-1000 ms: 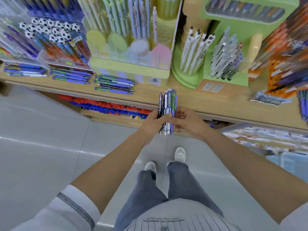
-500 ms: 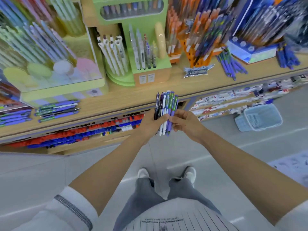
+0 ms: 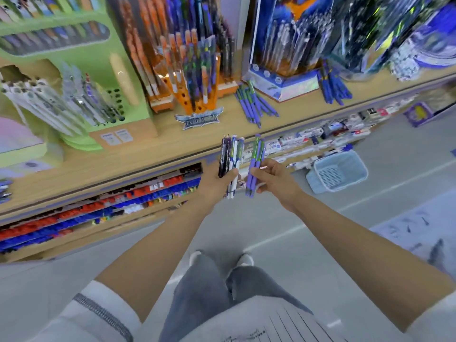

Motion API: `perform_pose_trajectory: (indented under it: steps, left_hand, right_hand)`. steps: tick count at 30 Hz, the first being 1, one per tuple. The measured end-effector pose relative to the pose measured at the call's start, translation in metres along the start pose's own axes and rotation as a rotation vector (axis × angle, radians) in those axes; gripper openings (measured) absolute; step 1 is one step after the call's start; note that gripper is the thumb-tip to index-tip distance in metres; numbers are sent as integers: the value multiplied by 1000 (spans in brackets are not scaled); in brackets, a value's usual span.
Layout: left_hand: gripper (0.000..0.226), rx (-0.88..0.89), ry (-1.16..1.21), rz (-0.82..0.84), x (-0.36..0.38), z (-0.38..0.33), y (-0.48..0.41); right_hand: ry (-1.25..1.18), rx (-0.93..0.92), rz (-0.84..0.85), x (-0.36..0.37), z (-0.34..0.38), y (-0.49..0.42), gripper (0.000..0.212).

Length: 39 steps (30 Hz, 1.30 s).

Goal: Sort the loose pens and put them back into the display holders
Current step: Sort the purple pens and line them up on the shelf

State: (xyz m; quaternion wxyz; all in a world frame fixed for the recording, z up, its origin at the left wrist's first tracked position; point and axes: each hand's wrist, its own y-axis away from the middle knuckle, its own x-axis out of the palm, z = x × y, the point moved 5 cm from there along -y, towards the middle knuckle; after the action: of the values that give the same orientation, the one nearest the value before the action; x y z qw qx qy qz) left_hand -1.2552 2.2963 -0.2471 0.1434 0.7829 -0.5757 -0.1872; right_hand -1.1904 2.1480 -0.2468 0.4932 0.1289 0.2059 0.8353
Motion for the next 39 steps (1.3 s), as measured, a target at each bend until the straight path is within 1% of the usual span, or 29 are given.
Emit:
perform_pose_trajectory:
  steps: [5,7,9,11,14,17,21,24,25,27,28,31,34,37,39]
  left_hand:
    - [21,-28,77,15,17,-24,-30]
    - [18,-28,95,10,17,-33,-48]
    - [13,-40,106,4,15,-41,-67]
    - [8,-45,126,11,15,-48,-81]
    - [10,-70,143,14,15,-54,-103]
    - [7,-62,125,10,16,-62,-120]
    - [8,-91,121,-35,16,-68,-132]
    - [15,-116,148,-72,18,-67,-140]
    - [19,-127,150,-89,19,-65,-143]
    - [22,-145,165,-150,20,-64,-146]
    - [23,-152,172,-180,22,-65,-147]
    - [15,-153,196,-242,28,-64,-149]
    - [16,-148,226,-298,32,-60,-149]
    - [17,-145,271,-327,35,-60,-147]
    - [16,-143,304,-324,37,-61,-146]
  right_hand:
    - [33,-26,-14,-29,11,-29,7]
    - [33,-53,-25,-35,21,-47,2]
    - [70,-74,-48,-41,33,-66,7]
    - [102,-98,-54,-46,45,-84,6]
    - [155,-110,-78,-56,60,-113,7]
    - [215,-105,-94,-66,69,-141,8]
    - [315,-88,-36,-72,79,-178,8]
    - [388,-98,35,-76,88,-203,7]
    - [423,-99,47,-77,91,-209,12]
    - [502,-105,83,-77,96,-225,34]
    - [525,-114,102,-76,99,-232,40]
    - [599,-165,122,-76,104,-243,38]
    - [658,-227,150,-72,107,-244,43]
    - [725,-279,126,-74,108,-243,49]
    - [738,-325,108,-77,110,-242,48]
